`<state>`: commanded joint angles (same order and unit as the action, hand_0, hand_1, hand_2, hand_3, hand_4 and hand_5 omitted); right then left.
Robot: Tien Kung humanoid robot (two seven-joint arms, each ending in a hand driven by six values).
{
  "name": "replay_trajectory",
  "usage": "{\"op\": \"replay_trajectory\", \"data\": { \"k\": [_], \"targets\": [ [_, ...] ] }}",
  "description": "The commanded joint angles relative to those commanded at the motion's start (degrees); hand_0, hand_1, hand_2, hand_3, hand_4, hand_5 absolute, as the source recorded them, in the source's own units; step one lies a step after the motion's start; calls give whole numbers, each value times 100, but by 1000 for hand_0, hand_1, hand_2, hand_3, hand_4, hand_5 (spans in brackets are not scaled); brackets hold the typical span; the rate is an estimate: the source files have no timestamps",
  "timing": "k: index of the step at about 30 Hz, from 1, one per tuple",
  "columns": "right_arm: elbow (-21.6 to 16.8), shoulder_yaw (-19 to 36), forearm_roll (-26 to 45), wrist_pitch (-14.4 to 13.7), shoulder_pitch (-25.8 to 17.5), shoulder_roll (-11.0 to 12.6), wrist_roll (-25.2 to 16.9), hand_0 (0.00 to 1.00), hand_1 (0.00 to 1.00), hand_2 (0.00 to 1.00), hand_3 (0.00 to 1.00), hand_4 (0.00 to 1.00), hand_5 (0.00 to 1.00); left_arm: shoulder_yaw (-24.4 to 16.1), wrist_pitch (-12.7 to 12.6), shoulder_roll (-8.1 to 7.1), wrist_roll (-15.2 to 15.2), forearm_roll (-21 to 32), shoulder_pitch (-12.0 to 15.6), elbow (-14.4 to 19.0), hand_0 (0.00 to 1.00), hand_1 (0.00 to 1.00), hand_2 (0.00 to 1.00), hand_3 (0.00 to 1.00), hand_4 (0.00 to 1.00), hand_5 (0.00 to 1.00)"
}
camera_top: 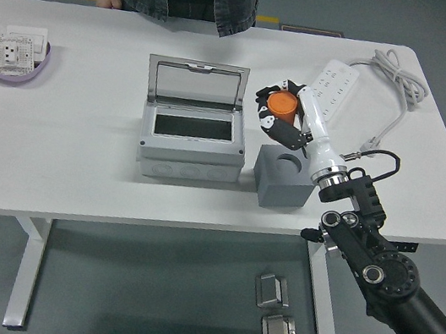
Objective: Pick up the cylinder from the cube,place it in the box,flap close box
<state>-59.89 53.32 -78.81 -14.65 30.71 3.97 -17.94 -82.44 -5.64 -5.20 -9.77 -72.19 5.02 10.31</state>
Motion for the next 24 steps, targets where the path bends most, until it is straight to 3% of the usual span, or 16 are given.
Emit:
{"op": "replay_trajectory", "data": {
  "k": [1,6,7,12,13,24],
  "targets": [
    [-34,-61,-106,16,77,-40,82,395,330,460,409,2,2,-12,-4,-7,-4,-6,5,0,631,643,641,702,666,267],
    [-9,-294,-668,113,426,-224,444,395,330,460,409,2,2,-55,-16,-37,-19,-29,10,0,631,643,641,702,666,267],
    [8,-325,-748,125,466,-242,478,57,166,380,342,2,2,-59,-17,-40,-21,-32,10,0,632,645,644,703,671,287],
    [337,-612,-953,224,815,-383,618,57,166,380,342,2,2,-78,-18,-66,-33,-56,-1,0,632,645,644,703,671,287],
    [423,-678,-968,239,895,-397,630,2,143,361,310,2,2,-79,-18,-70,-34,-60,-4,0,632,646,645,703,674,290],
    [1396,-1591,-1529,349,1890,-397,682,2,139,361,306,2,2,-111,-12,-147,-42,-149,-66,0,631,647,646,705,677,294]
  ]
}}
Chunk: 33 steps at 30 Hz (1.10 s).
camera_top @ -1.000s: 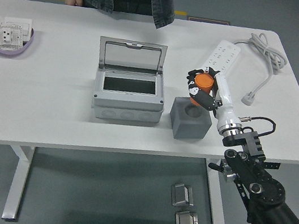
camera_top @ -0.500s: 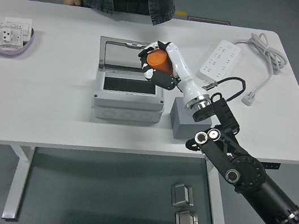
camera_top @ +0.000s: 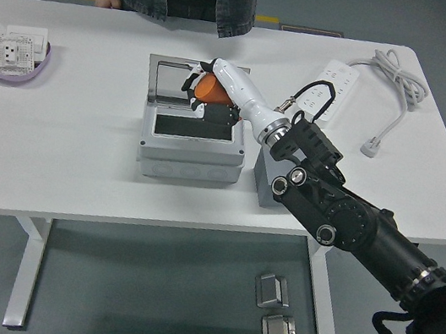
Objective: Pick up the cylinder from the cube,place it in the box,flap close box
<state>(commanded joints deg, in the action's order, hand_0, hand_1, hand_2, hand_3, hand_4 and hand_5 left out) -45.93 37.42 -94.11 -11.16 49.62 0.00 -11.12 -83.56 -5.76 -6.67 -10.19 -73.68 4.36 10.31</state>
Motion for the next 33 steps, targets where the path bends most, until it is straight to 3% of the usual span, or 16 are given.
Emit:
{"op": "replay_trajectory", "data": {
  "k": [7,15,33],
  "targets": [
    [475,-491,-292,-19,429,0,-68,2,139,366,313,2,2,-12,8,-46,-7,-69,-69,0,631,648,648,706,680,301],
    [738,-822,-199,-68,620,0,-177,13,147,378,325,2,2,-63,14,-87,-36,-165,-88,0,630,648,649,707,680,303],
    [790,-979,85,-194,586,0,-272,62,170,400,334,2,2,-43,15,-93,-39,-167,-91,0,631,648,650,709,682,307]
  ]
}}
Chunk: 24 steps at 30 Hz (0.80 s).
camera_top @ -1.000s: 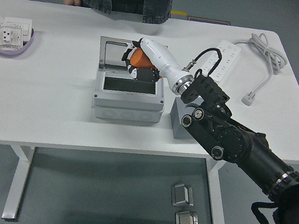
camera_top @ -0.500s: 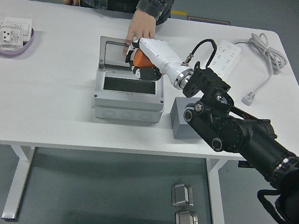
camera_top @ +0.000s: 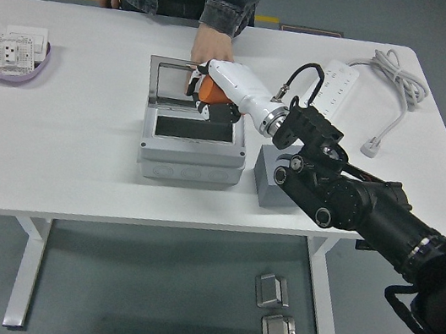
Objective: Pick up the cylinder from the cube,place it in the box,flap close box
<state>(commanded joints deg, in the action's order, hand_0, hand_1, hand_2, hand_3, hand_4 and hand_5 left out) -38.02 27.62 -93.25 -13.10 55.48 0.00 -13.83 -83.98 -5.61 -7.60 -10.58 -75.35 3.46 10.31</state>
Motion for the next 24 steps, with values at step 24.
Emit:
{"op": "replay_trajectory", "data": {
  "k": [24],
  "targets": [
    [189,127,53,179,-63,0,-26,325,409,559,625,93,2,13,7,40,-5,-16,-19,0,631,648,650,711,684,310]
  ]
}}
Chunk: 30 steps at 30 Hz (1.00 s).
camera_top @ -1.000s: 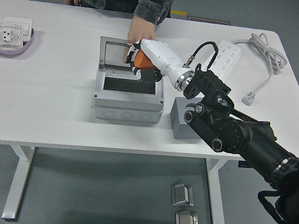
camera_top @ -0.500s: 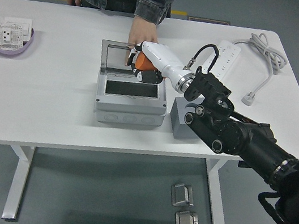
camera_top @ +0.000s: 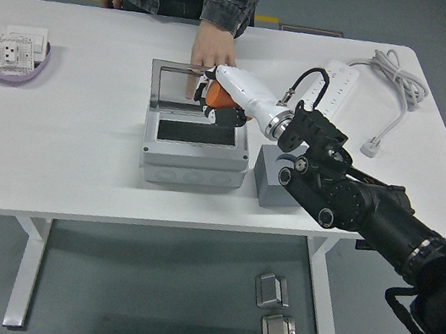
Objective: Pick up the cylinder from the cube,place it in the box,flap close box
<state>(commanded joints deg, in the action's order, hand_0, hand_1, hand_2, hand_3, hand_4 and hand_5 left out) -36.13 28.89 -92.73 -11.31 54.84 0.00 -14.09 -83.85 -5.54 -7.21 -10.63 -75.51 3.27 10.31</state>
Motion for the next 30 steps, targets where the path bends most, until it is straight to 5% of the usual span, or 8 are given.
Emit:
{"op": "replay_trajectory", "data": {
  "k": [3,4,9,10,30],
  "targets": [
    [-2,19,3,18,-10,0,18,325,409,559,625,93,2,-3,0,1,-3,-5,-1,0,631,648,650,711,684,310],
    [-3,22,3,23,-13,0,27,541,587,676,758,540,104,-3,1,2,-3,-6,-1,0,631,648,651,712,684,311],
    [-11,32,15,20,-17,0,61,541,587,676,758,540,104,-8,1,2,-5,-17,-3,0,631,648,651,712,684,311],
    [-13,35,19,17,-17,0,65,682,656,732,849,618,137,-8,1,3,-6,-19,-3,0,631,648,650,712,684,312],
    [-119,37,81,-63,-32,0,110,722,676,756,887,660,184,22,16,14,-1,-30,-9,0,632,648,649,711,683,309]
  ]
}}
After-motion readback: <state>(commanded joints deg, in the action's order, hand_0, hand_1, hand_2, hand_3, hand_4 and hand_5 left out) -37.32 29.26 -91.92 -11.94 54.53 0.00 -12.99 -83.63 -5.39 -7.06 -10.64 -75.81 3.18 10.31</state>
